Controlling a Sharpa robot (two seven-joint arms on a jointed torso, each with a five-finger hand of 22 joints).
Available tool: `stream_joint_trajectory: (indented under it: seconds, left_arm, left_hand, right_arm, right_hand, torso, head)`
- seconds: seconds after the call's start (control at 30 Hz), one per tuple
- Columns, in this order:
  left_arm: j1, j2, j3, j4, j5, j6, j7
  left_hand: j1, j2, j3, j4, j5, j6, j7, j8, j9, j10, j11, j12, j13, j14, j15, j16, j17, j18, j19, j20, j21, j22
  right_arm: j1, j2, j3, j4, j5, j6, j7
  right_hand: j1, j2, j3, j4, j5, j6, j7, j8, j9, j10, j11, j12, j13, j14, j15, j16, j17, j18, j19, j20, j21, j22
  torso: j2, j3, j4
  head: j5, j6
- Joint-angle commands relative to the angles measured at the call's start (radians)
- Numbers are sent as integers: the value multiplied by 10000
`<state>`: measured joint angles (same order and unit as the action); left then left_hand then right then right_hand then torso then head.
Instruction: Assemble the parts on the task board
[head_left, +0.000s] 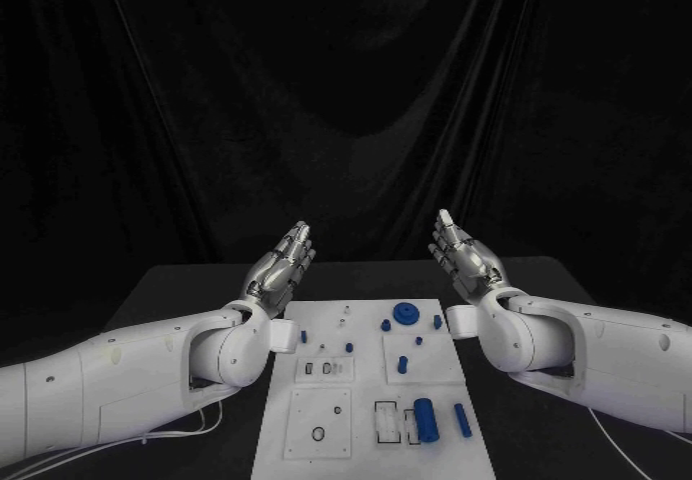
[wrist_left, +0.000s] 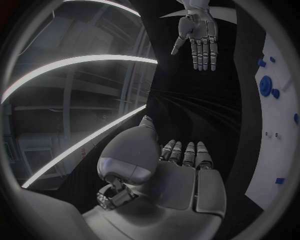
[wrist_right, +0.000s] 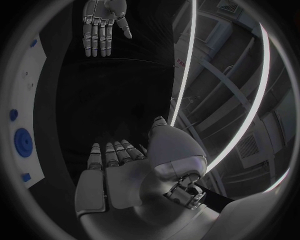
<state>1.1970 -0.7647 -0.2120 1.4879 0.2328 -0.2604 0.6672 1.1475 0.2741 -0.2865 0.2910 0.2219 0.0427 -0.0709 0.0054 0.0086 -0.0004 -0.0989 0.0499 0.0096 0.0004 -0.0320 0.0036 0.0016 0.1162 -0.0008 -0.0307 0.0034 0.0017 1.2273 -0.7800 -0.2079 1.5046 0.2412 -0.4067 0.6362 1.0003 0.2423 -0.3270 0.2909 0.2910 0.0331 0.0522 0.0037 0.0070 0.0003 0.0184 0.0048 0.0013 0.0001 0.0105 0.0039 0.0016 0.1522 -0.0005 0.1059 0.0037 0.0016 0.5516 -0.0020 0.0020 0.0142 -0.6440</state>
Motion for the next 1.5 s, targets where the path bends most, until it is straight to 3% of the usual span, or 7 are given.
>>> stream_joint_trajectory:
  seconds: [0.03, 0.27, 0.53, 0.7, 0.9, 1.1, 1.5]
  left_arm:
    - [28, 37, 7, -22, -26, 885, 1722]
    - [27, 7, 7, -261, -144, 1803, 1857]
    - [28, -459, 7, -221, -2152, 1765, 2448]
    - [32, -1036, 7, 107, -3666, 1501, 2815]
    - [47, -1629, 8, 605, -4213, 1547, 2850]
    - [84, -2064, 7, 932, -4558, 1653, 2793]
    - [96, -2455, 4, 971, -4682, 1799, 2757]
  left_hand:
    - [128, 1, -22, 3, 24, -17, 85, 29, -1, -6, 138, 37, 10, -4, -707, -36, -16, 171, 8, -90, -34, -17]
    - [422, 79, 73, 4, 115, -56, -6, 26, -5, 13, 1045, 154, 31, -4, 265, -36, -16, 407, 8, 1520, -34, -17]
    - [1439, -55, 133, -6, 1359, 1688, 1377, 644, 274, 877, 2014, 2522, 334, 785, 1406, 829, 252, 675, 1220, 2794, 830, 545]
    - [2801, -335, 461, -76, 3162, 4201, 1946, 1527, 553, 2330, 2112, 4310, 515, 3762, 2121, 3230, 676, 649, 4457, 3165, 2812, 1445]
    - [3847, -781, 1030, -176, 4421, 6213, 2045, 2258, 708, 3942, 2771, 5045, 561, 5721, 2536, 4334, 753, 265, 5219, 3207, 3131, 1451]
    - [4088, -905, 1292, -118, 4613, 6348, 2037, 2267, 650, 4163, 2821, 4930, 551, 5693, 2510, 4274, 644, 250, 5214, 3185, 3061, 1355]
    - [4250, -985, 1592, -89, 4768, 6336, 2075, 2209, 600, 4170, 2846, 4730, 541, 5534, 2529, 4151, 621, 240, 5115, 3195, 2937, 1241]
  right_arm:
    - [18, 24, 6, -8, -405, 1215, -144]
    - [30, -62, 6, -96, -1025, 1888, -181]
    - [336, -337, 6, -281, -3794, 1958, -599]
    - [781, -705, 6, -248, -6480, 1606, -1571]
    - [1379, -1086, 6, -75, -9916, 1639, -3036]
    - [1785, -1152, 6, -65, -13182, 2257, -3912]
    - [1918, -887, 6, 47, -18737, 2455, -4595]
  right_hand:
    - [136, 22, 46, -7, 99, 4, 169, 57, 14, -3, 204, -48, -13, -1, 232, -39, -16, 145, 5, 266, -37, -16]
    - [435, -27, 160, -30, 306, 601, 732, 312, 138, -3, 1016, -48, -13, -1, 1718, -39, -16, 250, 50, 1773, 18, 24]
    - [2101, -558, 499, -781, 1451, 2154, 1440, 1036, 367, 469, 1644, 637, 197, 1311, 2779, 788, 428, -710, 3119, 1871, 1849, 937]
    - [3827, -1021, 858, -1448, 2440, 3359, 1080, 1357, 421, 2986, 2406, 2151, 530, 6597, 2180, 2207, 1031, -217, 7486, 1742, 3366, 1353]
    - [4531, -1139, 1390, -1880, 2922, 6453, 521, 2097, 619, 6958, 2139, 3405, 795, 8821, 1664, 2288, 1119, 296, 9202, 1632, 3528, 1250]
    - [6088, -1288, 2377, -2840, 489, 7474, 162, 1927, 606, 9045, 1251, 3240, 685, 11632, 586, 2772, 1370, 298, 11519, 443, 4650, 1722]
    - [4967, -2609, 2944, -1211, -1698, 8404, -167, 1222, 613, 11101, 585, 1128, 627, 15095, -252, 3858, 1911, 294, 14612, -299, 5975, 2397]
  torso:
    - [46, -4, -6]
    - [128, -35, -55]
    - [277, -50, -26]
    - [337, -62, 9]
    - [500, -91, 85]
    - [886, -72, 119]
    - [1721, -180, 288]
  head:
    - [51, -94]
    - [214, -149]
    - [326, -345]
    - [348, -612]
    - [244, -954]
    - [140, -958]
    - [-186, -720]
